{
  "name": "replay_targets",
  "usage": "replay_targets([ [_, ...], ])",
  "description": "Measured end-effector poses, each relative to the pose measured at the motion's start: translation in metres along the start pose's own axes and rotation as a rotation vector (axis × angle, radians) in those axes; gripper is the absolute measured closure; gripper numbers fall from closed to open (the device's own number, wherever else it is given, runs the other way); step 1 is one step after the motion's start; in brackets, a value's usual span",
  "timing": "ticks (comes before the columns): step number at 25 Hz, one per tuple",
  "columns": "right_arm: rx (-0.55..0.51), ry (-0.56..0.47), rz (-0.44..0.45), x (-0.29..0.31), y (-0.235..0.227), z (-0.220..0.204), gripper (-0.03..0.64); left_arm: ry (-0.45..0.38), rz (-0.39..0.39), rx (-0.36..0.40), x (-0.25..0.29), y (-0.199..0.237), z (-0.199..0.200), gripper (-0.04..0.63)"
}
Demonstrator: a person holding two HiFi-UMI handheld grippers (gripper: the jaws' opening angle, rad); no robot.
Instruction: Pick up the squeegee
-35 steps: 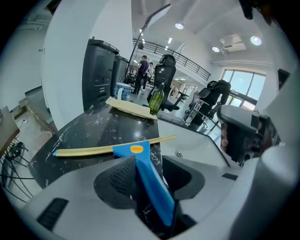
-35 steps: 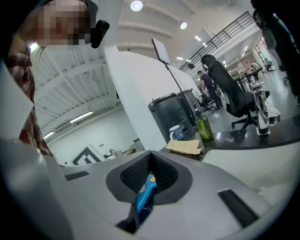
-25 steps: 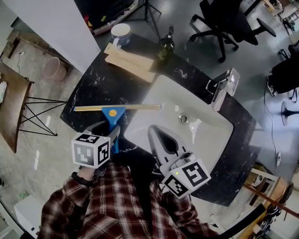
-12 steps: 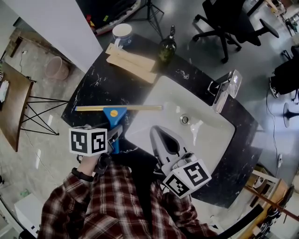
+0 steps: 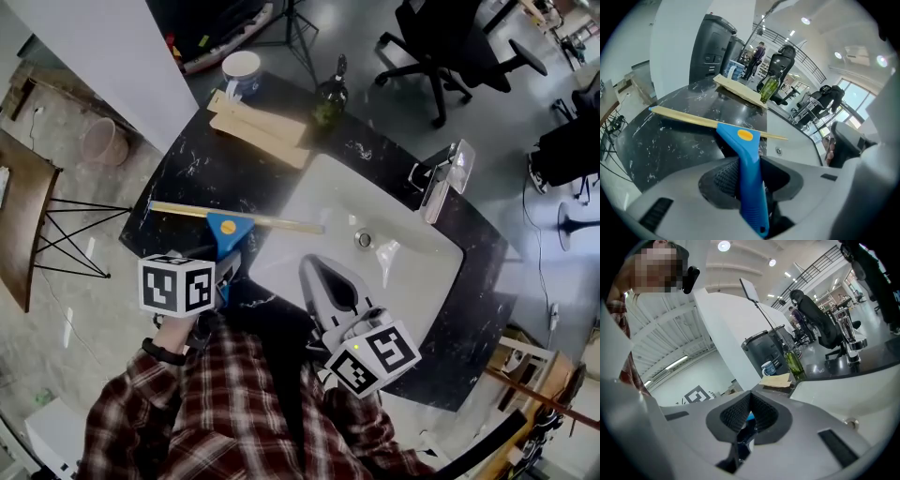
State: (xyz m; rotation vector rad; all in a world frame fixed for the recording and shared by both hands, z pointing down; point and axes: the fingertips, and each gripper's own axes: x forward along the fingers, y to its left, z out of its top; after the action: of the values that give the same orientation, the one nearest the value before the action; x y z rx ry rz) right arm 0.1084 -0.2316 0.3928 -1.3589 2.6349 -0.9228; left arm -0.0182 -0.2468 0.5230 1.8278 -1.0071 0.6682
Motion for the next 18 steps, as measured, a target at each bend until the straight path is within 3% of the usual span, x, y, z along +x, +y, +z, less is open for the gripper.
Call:
replay_targets([
  [10, -0.074, -0.021, -0.026, 0.005, 0.028, 0.012, 0.604, -0.188, -0.141, 0.104, -0.043, -0.026, 0.046, 0.451],
  [18, -0.173, -0.042, -0.094, 0.000, 0.044, 0.029, 0.604, -0.447, -0.338, 0.125, -0.099, -0.053, 0.097, 0.451],
])
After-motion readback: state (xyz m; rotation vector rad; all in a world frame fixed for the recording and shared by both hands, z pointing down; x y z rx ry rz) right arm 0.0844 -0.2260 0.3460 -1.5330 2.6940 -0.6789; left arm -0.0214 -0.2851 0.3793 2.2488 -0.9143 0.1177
